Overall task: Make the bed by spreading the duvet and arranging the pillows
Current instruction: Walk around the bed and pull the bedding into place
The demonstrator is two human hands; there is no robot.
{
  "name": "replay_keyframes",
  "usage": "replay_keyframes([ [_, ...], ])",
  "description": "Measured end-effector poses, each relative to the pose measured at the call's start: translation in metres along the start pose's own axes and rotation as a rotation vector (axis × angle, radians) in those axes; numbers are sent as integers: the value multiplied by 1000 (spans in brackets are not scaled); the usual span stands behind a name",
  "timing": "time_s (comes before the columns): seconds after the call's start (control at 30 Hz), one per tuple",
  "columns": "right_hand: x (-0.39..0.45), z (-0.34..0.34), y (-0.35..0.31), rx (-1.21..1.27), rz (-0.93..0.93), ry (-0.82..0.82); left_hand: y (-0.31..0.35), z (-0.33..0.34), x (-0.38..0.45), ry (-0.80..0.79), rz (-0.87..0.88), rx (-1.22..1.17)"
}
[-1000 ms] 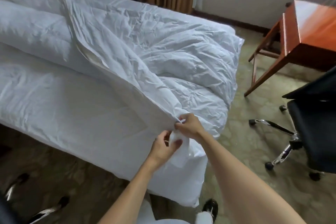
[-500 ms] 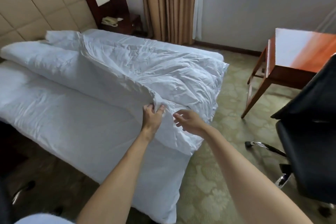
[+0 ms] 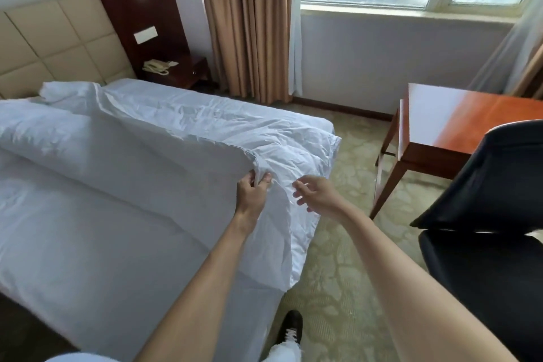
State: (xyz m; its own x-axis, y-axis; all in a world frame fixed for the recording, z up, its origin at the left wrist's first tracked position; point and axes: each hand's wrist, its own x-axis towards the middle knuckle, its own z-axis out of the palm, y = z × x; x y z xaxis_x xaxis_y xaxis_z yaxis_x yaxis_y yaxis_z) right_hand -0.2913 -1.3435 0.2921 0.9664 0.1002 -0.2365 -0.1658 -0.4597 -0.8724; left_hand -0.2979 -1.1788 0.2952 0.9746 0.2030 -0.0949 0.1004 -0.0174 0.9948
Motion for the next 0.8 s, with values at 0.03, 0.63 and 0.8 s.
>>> replay_keyframes([
  [0.03, 12, -6, 0, -5, 1, 1, -2, 8, 8, -19, 4, -10],
  [0.63, 279, -100, -30, 140, 331, -252, 3, 120, 192, -330, -147, -106],
  [0.8, 334, -124, -18, 68, 401, -374, -1, 156, 226, -329, -160, -115],
])
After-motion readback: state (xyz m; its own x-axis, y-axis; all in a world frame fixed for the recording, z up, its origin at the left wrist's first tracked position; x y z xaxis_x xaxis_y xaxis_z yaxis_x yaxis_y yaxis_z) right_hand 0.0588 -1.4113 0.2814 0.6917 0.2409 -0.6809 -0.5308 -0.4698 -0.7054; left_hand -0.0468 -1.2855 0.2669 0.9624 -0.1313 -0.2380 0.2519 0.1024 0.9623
